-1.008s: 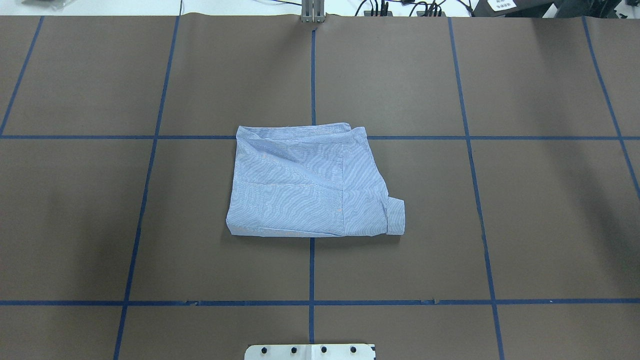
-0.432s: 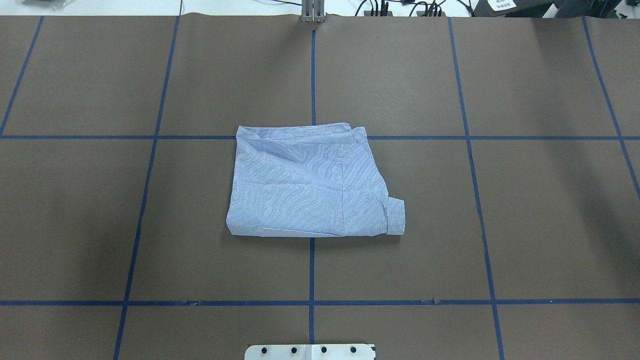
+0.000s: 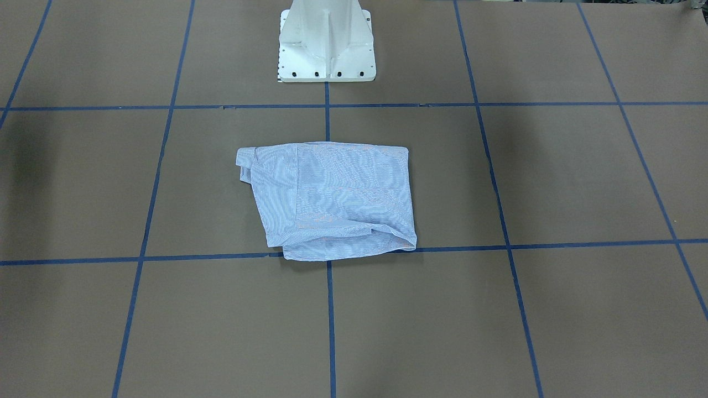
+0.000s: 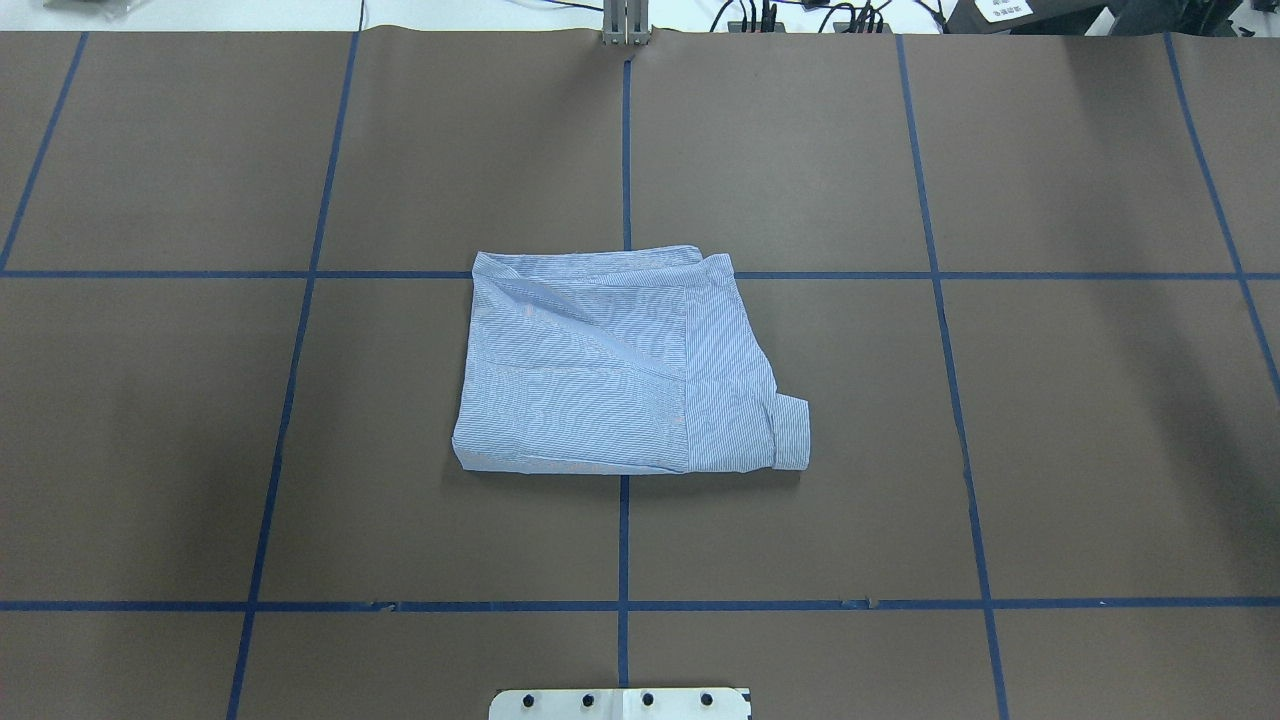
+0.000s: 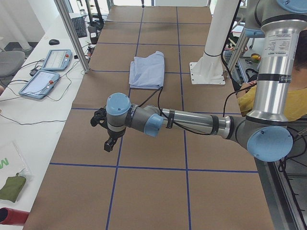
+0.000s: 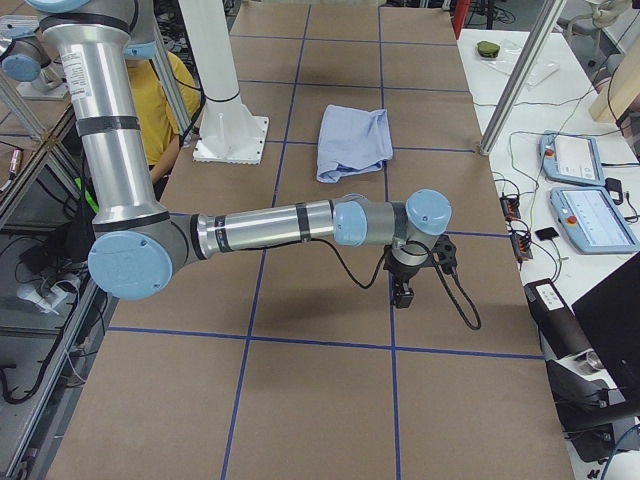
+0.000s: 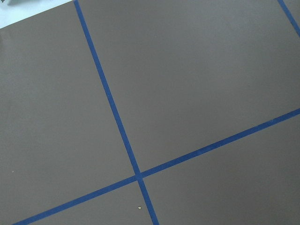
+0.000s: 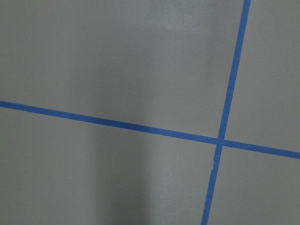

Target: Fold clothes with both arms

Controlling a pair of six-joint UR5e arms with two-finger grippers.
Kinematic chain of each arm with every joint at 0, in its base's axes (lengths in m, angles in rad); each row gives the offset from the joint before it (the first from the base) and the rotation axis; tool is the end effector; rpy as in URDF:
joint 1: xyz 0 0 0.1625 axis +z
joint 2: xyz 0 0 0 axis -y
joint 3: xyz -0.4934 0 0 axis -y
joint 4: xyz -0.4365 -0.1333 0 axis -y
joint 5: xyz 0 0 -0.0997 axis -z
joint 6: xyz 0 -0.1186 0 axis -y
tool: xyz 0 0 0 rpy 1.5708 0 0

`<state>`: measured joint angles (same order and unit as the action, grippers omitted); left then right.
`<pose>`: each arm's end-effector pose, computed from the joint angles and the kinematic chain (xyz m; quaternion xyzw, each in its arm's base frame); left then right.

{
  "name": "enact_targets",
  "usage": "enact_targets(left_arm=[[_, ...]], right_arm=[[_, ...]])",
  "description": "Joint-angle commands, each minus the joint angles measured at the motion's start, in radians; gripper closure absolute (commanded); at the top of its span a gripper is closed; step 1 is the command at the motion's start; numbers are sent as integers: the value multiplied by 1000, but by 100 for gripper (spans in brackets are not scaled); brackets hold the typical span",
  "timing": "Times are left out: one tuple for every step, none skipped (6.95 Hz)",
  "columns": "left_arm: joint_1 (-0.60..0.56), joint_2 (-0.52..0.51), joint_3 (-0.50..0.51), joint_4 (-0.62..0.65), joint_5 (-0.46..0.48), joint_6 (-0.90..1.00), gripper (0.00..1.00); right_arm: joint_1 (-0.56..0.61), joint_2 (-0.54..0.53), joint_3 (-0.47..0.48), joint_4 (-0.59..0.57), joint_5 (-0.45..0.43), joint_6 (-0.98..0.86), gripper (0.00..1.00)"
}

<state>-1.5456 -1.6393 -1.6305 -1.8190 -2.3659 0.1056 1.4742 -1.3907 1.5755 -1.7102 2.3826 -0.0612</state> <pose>-0.0337 -0.5910 0.6395 0.1877 0.3731 0.1315 0.8991 -0.0128 -0.6224 0.6447 0.0139 -0.3951 -0.0813 0.9149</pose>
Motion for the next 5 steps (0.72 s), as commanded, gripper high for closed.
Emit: enact_targets(left_arm=[[-1, -1, -15, 1, -4, 0, 0], [-1, 6, -18, 1, -7, 2, 0], [-1, 12, -25, 1, -7, 2, 0], [-2, 13, -26, 1, -7, 2, 0], [-2, 13, -26, 1, -7, 2, 1]], right_arm=[[0, 2, 3, 3, 0, 0, 0], [0, 2, 6, 4, 0, 0, 0], [0, -1, 11, 4, -2, 0, 0], [0, -1, 12, 4, -2, 0, 0], [0, -1, 20, 4, -2, 1, 0]])
